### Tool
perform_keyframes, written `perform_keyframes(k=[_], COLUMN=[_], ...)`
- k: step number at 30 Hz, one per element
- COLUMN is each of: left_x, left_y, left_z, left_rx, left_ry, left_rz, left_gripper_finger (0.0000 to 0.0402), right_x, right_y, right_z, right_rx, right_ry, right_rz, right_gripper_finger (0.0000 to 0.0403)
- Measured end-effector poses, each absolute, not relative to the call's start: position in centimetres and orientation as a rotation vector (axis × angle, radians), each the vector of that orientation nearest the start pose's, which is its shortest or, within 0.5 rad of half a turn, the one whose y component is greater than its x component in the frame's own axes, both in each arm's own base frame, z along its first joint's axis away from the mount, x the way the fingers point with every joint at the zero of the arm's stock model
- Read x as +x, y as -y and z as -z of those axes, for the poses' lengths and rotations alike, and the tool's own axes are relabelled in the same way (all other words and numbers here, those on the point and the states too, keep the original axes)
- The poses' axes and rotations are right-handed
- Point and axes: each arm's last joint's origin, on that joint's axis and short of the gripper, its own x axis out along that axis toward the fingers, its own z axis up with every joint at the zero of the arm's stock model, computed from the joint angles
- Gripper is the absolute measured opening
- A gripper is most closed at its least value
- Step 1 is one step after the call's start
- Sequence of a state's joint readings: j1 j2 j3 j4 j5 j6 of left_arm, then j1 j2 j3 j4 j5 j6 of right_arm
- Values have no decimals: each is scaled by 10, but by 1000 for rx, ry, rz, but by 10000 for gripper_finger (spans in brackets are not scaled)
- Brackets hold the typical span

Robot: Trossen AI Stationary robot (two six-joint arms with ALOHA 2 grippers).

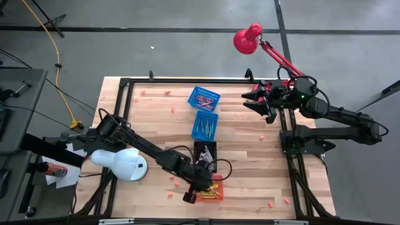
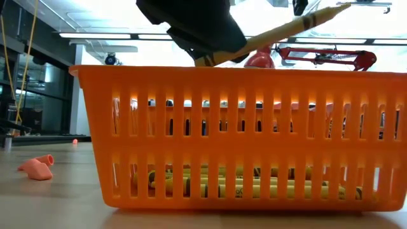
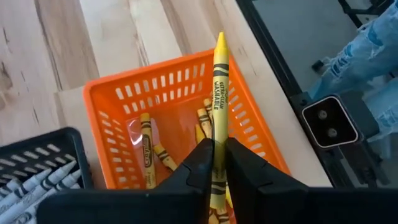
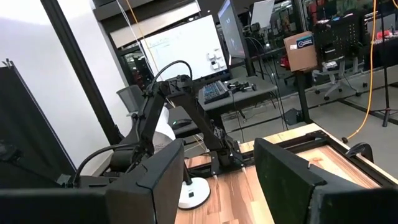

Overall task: Sort crayons
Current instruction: Put the yellow crayon into the orange bin

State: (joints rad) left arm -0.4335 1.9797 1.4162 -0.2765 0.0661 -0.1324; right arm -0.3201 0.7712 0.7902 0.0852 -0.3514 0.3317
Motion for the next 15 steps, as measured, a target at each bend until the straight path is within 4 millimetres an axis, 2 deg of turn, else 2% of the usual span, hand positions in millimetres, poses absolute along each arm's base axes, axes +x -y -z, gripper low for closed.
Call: perform_keyframes(k=[7, 12, 15], left_x=[385, 385, 383], left_y=[181, 179, 171], left_z=[-191, -191, -202], left_rx=[22, -73, -45], left_ry=[-908, -934, -927], left_rz=[398, 347, 328], left_gripper_finger=[57, 96, 123], right_x=[163, 163, 163], right_y=[44, 44, 44], right_z=[-362, -362, -362], right_rx=[297, 297, 299], right_ry=[92, 92, 92], right_rz=[-47, -47, -47], right_gripper_finger=[188, 188, 188])
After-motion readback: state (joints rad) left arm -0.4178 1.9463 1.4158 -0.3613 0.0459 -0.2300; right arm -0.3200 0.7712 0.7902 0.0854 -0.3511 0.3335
